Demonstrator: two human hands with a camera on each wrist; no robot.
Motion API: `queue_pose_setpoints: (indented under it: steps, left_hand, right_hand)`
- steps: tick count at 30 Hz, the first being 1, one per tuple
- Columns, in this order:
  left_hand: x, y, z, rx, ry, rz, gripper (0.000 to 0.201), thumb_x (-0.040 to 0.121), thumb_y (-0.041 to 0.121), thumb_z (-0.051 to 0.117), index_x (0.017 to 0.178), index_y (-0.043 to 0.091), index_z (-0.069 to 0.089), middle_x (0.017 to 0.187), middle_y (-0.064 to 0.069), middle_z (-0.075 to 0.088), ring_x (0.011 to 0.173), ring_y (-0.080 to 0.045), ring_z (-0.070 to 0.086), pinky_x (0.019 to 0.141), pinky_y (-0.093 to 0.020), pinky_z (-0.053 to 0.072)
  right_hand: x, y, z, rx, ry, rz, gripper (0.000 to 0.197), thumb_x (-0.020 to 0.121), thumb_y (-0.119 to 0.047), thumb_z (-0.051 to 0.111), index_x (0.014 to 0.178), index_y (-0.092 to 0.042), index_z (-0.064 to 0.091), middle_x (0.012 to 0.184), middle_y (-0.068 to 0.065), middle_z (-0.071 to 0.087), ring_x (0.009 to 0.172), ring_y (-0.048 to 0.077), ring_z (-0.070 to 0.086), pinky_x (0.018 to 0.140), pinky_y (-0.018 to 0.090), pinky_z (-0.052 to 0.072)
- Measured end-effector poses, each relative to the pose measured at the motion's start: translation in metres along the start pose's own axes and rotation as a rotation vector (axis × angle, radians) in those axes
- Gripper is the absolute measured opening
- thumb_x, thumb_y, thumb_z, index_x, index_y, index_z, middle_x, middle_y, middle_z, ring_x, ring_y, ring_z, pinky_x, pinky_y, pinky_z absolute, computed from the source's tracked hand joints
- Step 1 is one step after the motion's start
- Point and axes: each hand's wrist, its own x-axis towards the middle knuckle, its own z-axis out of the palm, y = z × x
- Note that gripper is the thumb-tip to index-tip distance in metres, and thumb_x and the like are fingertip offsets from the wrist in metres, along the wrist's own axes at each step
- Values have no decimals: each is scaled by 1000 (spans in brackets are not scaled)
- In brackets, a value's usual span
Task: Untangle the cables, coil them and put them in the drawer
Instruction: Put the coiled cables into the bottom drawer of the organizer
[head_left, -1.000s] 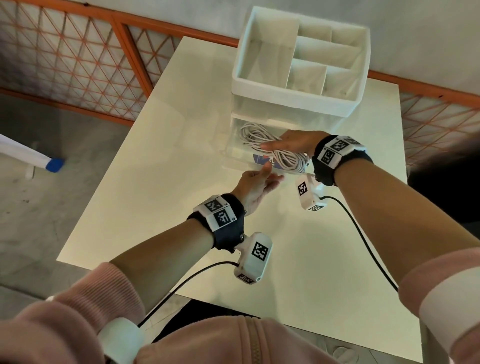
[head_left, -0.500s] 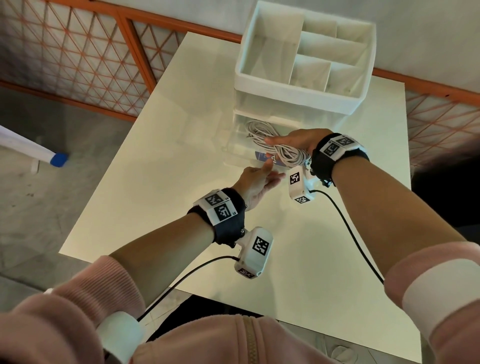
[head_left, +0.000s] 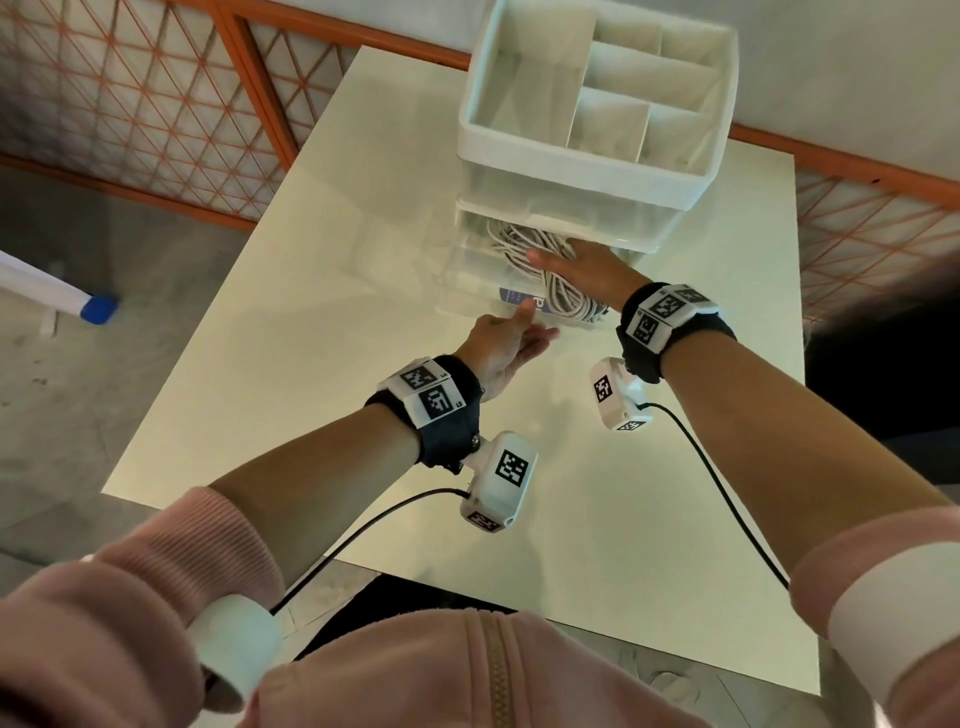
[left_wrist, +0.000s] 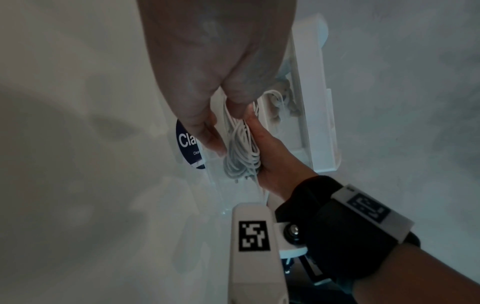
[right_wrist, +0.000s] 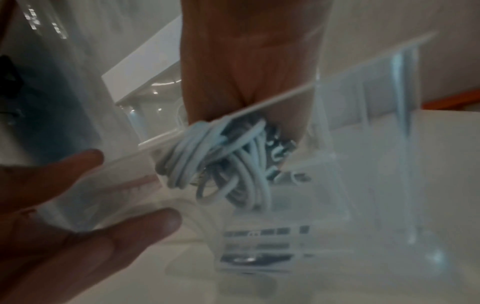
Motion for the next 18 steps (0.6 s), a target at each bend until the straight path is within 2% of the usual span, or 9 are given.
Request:
queue_pose_setpoints:
  steps: [2, 4, 6, 8, 11, 15, 18]
  left_hand:
    - [0, 0, 0, 10, 4, -3, 29, 98, 23, 45, 83, -1, 53, 83, -14, 62, 80, -18, 64, 63, -15, 56]
    - [1, 0, 1, 17, 11, -7, 29, 98, 23, 45, 83, -1, 52, 83, -14, 61, 80, -18, 64, 64, -15, 56]
    - [1, 1, 2, 16, 21, -11, 29, 98, 23, 45, 83, -1, 52, 83, -14, 61, 80, -18, 64, 63, -16, 56]
    - [1, 2, 2, 18, 31, -12, 29, 98, 22, 45, 82, -1, 52, 82, -14, 62, 80, -18, 64, 62, -16, 56]
    - [1, 2, 2, 27, 41, -7, 28, 98, 22, 46, 83, -1, 51, 81, -13, 61, 80, -18, 64, 64, -16, 55]
    - [2, 1, 2, 25, 37, 6, 28, 98, 23, 46, 86, -2, 51, 84, -15, 61, 79, -18, 65, 63, -16, 56]
    - [5, 3, 3, 18, 20, 25, 29, 97, 23, 46, 84, -2, 52, 83, -16, 62, 70, -14, 66, 61, -15, 56]
  right_hand:
    - [0, 2, 1, -150, 26, 31, 64, 89, -60, 46, 134, -15, 49, 136, 11, 54, 128, 28, 47, 102, 32, 32]
    - [-1, 5, 2, -294, 86, 104, 72, 90, -63, 36, 140, -11, 39, 146, 17, 42, 138, 33, 32, 113, 42, 19]
    - [-2, 4, 6, -412, 112, 169, 77, 92, -65, 23, 146, -11, 26, 153, 20, 27, 143, 36, 19, 117, 50, 7]
    - [-2, 1, 7, -495, 78, 216, 80, 92, -65, 15, 150, -9, 15, 157, 20, 17, 146, 36, 11, 118, 51, 2]
    - [-1, -3, 5, -575, 32, 258, 84, 92, -65, 10, 150, -4, 10, 159, 17, 9, 147, 34, 9, 119, 49, 4]
    - [-6, -5, 3, -552, 33, 284, 89, 90, -69, 12, 148, -1, 16, 157, 21, 14, 145, 35, 17, 118, 46, 15]
    - [-10, 3, -2, -529, 14, 227, 88, 91, -66, 17, 144, 3, 24, 155, 23, 17, 142, 37, 22, 116, 48, 22]
